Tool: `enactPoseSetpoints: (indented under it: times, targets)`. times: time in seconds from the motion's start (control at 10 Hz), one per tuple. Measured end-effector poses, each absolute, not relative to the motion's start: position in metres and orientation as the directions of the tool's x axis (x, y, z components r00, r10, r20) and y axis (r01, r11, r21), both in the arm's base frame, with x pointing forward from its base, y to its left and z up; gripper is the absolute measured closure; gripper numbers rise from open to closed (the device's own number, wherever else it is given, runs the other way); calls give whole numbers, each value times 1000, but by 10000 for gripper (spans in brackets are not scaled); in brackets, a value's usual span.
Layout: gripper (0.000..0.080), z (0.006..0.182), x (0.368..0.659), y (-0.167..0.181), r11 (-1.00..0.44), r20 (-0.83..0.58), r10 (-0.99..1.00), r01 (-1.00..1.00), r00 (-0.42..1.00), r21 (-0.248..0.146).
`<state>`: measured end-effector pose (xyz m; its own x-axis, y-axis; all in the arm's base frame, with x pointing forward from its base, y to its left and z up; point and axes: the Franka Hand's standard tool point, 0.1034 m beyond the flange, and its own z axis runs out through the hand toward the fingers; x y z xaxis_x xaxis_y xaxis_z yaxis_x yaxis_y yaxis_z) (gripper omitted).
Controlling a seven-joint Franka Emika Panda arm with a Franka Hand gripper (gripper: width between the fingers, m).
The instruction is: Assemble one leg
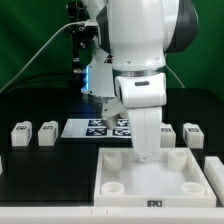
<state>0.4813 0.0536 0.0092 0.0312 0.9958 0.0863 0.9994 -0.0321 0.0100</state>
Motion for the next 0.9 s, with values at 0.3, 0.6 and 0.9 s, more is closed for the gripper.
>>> enactPoseSetpoints:
  times: [0.3, 0.6, 0.9]
  targets:
    - [741, 9, 494, 67, -39, 102, 994, 999, 36, 23]
    - [741, 9, 497, 67, -27, 105, 994, 999, 25, 24]
    - [741, 10, 494, 67, -56, 104, 993, 998, 54, 20]
